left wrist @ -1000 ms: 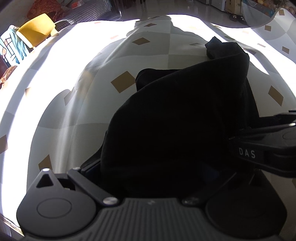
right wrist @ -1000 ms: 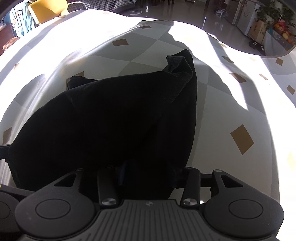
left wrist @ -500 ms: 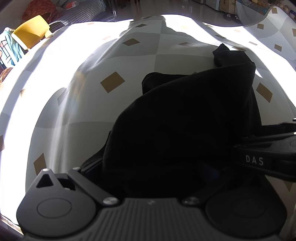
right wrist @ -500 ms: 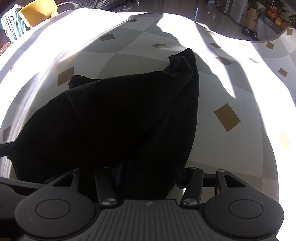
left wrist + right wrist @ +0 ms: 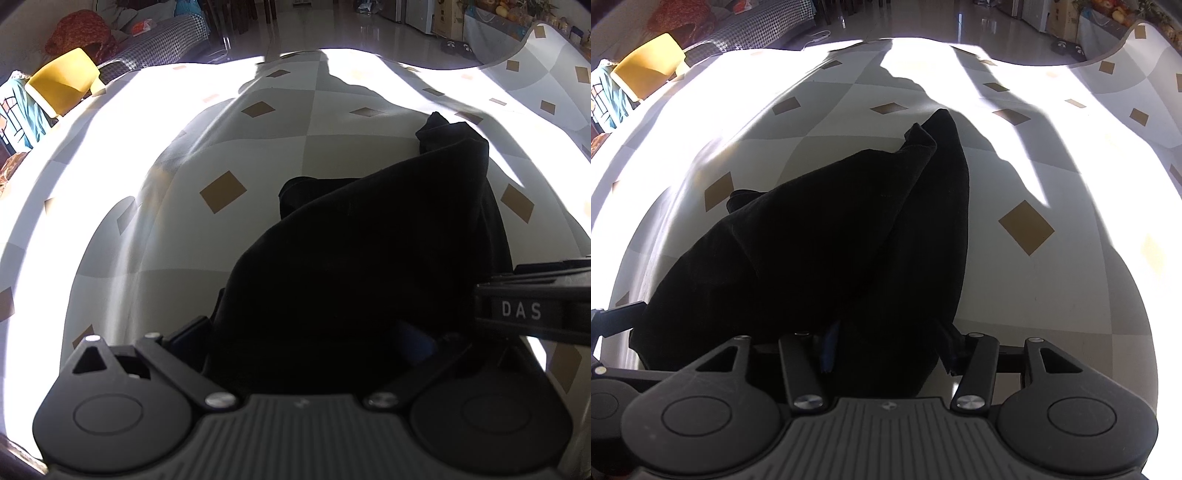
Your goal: Fold clothes
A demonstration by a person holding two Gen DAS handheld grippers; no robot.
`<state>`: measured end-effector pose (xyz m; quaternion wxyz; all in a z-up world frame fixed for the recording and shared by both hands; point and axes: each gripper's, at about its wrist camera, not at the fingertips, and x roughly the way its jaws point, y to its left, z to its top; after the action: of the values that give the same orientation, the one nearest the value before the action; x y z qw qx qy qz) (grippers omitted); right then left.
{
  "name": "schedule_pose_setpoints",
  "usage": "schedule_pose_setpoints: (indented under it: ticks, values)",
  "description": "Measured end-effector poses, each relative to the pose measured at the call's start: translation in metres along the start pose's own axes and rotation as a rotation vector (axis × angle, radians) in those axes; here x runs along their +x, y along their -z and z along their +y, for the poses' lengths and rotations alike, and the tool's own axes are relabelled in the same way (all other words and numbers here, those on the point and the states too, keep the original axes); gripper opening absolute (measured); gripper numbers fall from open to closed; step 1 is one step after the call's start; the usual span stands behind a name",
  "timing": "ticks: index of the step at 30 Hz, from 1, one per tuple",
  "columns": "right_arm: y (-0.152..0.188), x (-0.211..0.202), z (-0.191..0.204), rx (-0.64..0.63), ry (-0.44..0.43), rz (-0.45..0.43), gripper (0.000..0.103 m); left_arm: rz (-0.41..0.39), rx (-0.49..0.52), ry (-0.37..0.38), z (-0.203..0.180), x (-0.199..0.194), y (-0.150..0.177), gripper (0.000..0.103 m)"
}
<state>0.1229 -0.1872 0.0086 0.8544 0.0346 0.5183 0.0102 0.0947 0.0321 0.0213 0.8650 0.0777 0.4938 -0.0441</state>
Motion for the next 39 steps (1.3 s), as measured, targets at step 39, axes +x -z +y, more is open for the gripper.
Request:
schedule_pose_setpoints:
  ticks: [39]
  values:
    - [-0.01, 0.035, 0.017, 0.0, 0.058, 0.021, 0.058, 0.051, -0.049, -0.032, -0.018, 0.03, -0.02, 0.103]
